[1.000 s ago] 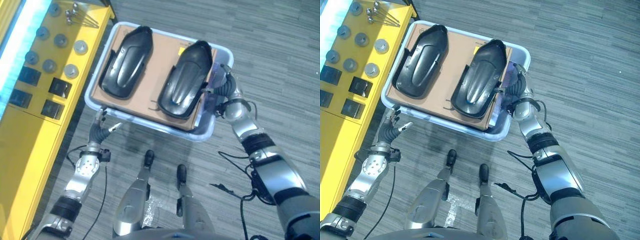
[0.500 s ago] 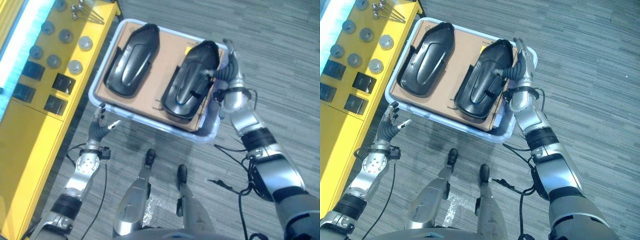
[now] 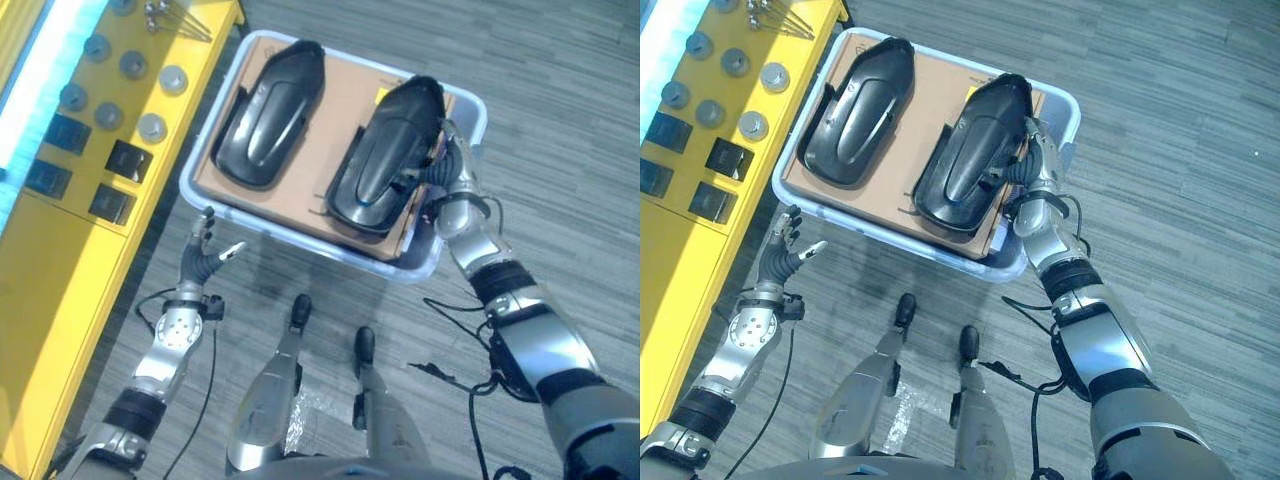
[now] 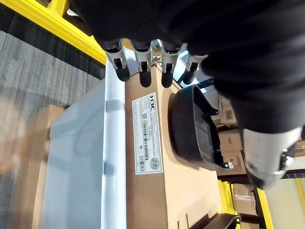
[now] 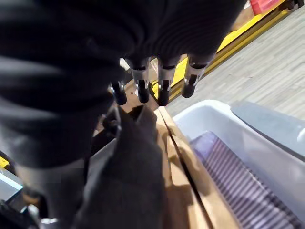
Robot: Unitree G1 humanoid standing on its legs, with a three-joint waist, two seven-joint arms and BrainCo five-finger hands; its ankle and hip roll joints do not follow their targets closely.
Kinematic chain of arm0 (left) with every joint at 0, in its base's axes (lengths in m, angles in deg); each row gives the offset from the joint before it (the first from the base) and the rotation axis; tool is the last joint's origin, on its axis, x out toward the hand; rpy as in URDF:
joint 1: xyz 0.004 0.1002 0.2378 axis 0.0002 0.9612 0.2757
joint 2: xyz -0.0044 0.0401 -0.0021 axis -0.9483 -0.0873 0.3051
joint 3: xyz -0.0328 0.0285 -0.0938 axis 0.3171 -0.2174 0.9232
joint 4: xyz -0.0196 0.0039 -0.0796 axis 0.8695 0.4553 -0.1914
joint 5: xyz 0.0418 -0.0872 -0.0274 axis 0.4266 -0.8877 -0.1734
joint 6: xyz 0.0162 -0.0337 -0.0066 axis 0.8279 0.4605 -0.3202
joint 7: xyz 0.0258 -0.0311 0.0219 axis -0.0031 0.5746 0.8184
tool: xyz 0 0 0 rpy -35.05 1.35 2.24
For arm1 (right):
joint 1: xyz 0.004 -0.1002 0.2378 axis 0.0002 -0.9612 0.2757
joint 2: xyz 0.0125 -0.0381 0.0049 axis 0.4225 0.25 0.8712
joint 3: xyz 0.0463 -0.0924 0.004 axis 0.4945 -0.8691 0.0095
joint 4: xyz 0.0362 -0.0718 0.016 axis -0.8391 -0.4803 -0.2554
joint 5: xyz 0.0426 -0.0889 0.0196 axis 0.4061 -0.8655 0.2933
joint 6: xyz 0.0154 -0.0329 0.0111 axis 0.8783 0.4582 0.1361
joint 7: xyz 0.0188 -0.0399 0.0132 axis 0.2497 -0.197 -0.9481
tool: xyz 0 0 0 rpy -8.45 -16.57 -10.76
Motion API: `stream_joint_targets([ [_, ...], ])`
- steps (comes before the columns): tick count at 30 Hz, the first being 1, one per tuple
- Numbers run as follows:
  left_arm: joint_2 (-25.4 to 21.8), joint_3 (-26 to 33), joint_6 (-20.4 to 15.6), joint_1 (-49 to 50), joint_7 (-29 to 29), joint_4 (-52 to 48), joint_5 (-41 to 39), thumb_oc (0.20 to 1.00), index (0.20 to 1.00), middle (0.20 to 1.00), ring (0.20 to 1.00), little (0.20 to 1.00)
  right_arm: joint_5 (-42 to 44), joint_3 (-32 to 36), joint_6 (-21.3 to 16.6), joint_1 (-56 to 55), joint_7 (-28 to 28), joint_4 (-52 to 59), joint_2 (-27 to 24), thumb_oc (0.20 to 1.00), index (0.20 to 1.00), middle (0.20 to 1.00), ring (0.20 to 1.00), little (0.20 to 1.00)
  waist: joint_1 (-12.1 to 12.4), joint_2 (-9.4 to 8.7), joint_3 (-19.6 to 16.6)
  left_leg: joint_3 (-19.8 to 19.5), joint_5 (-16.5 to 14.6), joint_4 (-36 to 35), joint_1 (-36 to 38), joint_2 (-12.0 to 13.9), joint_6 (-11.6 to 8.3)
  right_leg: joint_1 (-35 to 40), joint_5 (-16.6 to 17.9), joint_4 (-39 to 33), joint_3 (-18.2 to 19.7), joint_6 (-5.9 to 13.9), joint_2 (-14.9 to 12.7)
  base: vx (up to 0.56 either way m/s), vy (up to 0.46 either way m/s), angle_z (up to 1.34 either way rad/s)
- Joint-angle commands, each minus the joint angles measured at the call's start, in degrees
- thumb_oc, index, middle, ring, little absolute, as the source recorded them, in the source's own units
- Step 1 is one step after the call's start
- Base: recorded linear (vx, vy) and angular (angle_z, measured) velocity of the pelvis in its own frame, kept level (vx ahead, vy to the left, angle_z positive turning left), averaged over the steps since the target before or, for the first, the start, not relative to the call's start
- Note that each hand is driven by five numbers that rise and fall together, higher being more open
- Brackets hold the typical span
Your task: Move parts from the plastic box to the shelf.
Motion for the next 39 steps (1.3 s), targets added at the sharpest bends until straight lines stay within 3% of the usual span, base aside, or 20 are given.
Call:
stream_joint_targets([
  [1,0.45,0.38,-2.93,-1.88,0.85,0.15,-0.20,1.000,1.000,1.000,1.000,1.000,-0.50,-3.75,-0.43,3.36,-2.60,-3.72,-0.37,1.000,1.000,1.000,1.000,1.000,0.48,-0.06,-0.81,5.40,-11.10,2.54,5.03,2.33,-3.03,-4.58,-3.75,5.74,-2.10,6.26,-4.46,0.00,0.000,0.00],
  [2,0.39,0.35,-2.97,-1.74,0.83,0.09,-0.30,1.000,1.000,1.000,1.000,1.000,0.02,-3.89,-0.35,3.61,-2.84,-6.22,0.46,0.627,0.627,0.627,0.627,0.627,0.53,-0.07,-0.79,5.40,-11.09,2.55,5.08,2.35,-3.04,-4.49,-3.76,5.73,-2.15,6.27,-4.47,0.00,0.000,0.00],
  [3,0.41,0.24,-2.87,-1.87,0.74,0.09,-0.52,1.000,1.000,1.000,1.000,1.000,0.79,-4.04,-0.32,3.75,-3.24,-8.74,1.33,0.316,0.316,0.316,0.316,0.316,0.57,-0.14,-0.78,5.39,-11.11,2.66,5.10,2.35,-3.05,-4.42,-3.79,5.75,-2.09,6.28,-4.47,0.00,0.000,0.00],
  [4,0.33,0.03,-2.85,-1.96,0.66,0.24,-0.61,1.000,1.000,1.000,1.000,1.000,1.83,-4.04,-0.59,3.93,-3.63,-11.22,2.12,0.200,0.200,0.200,0.200,0.200,0.58,-0.16,-0.78,5.43,-11.09,2.75,5.16,2.34,-3.09,-4.31,-3.80,5.79,-2.04,6.33,-4.47,0.00,0.000,0.00],
  [8,0.04,-0.81,-2.73,-2.54,0.12,0.36,-0.85,1.000,1.000,1.000,1.000,1.000,6.85,-3.07,-1.21,4.10,-5.54,-18.16,3.41,0.200,0.200,0.200,0.200,0.200,0.71,-0.16,-1.03,5.34,-11.13,2.88,5.50,2.32,-3.11,-3.84,-4.03,5.85,-2.03,6.45,-4.46,0.00,0.000,-0.01],
  [10,-0.56,-1.37,-2.42,-2.92,-1.10,0.07,-1.67,1.000,1.000,1.000,1.000,1.000,9.53,-1.58,-1.53,3.59,-6.38,-23.00,1.74,0.200,0.200,0.200,0.200,0.200,0.93,-0.13,-1.42,5.11,-11.14,3.22,5.93,2.32,-3.16,-3.18,-4.40,6.00,-2.07,6.60,-4.59,0.00,0.000,0.02],
  [15,-0.57,-0.70,-1.99,-2.36,-1.83,-0.72,-1.64,1.000,1.000,1.000,1.000,1.000,11.55,1.11,-2.43,0.43,-5.82,-21.67,-0.42,0.200,0.200,0.200,0.200,0.200,0.70,-0.20,-1.45,5.09,-11.26,3.24,6.61,2.44,-3.11,-2.54,-4.65,6.05,-2.08,6.67,-4.57,-0.02,0.004,0.03],
  [17,-0.44,0.65,-1.84,-1.45,-1.87,-0.80,-1.21,1.000,1.000,1.000,1.000,1.000,11.71,2.82,-3.31,-4.05,-5.13,-17.29,-1.37,0.200,0.200,0.200,0.200,0.200,0.35,-0.44,-1.53,5.27,-11.46,3.30,6.90,2.53,-3.02,-2.27,-4.72,6.09,-2.03,6.71,-4.52,-0.02,-0.011,0.01],
  [19,-0.37,4.79,-1.59,1.31,-1.64,-1.64,0.30,1.000,1.000,1.000,1.000,1.000,10.23,7.73,-5.03,-16.10,-4.55,-0.57,-3.61,0.200,0.200,0.200,0.200,0.200,-0.85,-1.93,-2.53,5.74,-12.52,3.41,8.00,2.86,-2.65,-1.26,-5.13,6.14,-1.88,6.57,-4.56,-0.03,-0.051,0.01],
  [20,-0.37,4.79,-1.59,1.31,-1.64,-1.64,0.30,1.000,1.000,1.000,1.000,1.000,10.23,7.73,-5.03,-16.10,-4.55,-0.57,-3.61,0.200,0.200,0.200,0.200,0.200,-0.85,-1.93,-2.53,5.74,-12.52,3.41,8.00,2.86,-2.65,-1.26,-5.13,6.14,-1.88,6.57,-4.56,0.00,-0.046,0.00],
  [22,-1.38,9.17,-1.54,4.11,-2.26,-4.22,0.70,1.000,1.000,1.000,1.000,1.000,5.73,12.45,-5.38,-26.51,-5.31,10.66,-5.39,0.200,0.200,0.200,0.200,0.200,-1.71,-3.39,-4.45,6.19,-13.90,3.72,10.00,3.25,-2.28,0.69,-5.77,6.22,-2.16,6.45,-4.81,0.06,-0.069,-0.05],
  [27,-2.05,14.80,-1.34,6.56,-3.83,-9.16,-2.17,1.000,1.000,1.000,1.000,1.000,-0.68,19.44,-7.45,-35.76,-5.07,22.51,-6.44,0.200,0.200,0.200,0.200,0.200,-3.43,-5.89,-8.42,7.90,-15.95,4.35,14.82,3.50,-1.64,4.44,-6.91,6.76,-1.55,6.71,-5.16,0.05,-0.037,-0.12],
  [32,-3.30,15.16,-0.25,6.43,-5.96,-13.10,-0.85,1.000,1.000,1.000,1.000,1.000,-6.62,24.30,-8.46,-39.91,-4.26,32.49,-7.55,0.200,0.200,0.200,0.200,0.200,-4.91,-6.80,-11.51,10.09,-17.25,4.26,20.15,4.06,-1.59,7.90,-8.10,7.55,-0.66,6.97,-5.19,0.05,0.007,-0.17],
  [39,-2.09,8.67,1.37,3.42,-10.38,-14.36,-3.82,1.000,1.000,1.000,1.000,1.000,-18.45,26.72,-9.08,-41.09,-1.59,44.21,-11.58,0.200,0.200,0.200,0.200,0.200,-7.26,-7.83,-15.68,12.69,-17.49,3.71,26.50,5.20,-1.98,12.40,-8.80,8.64,0.30,6.78,-5.03,0.02,-0.010,-0.09],
])
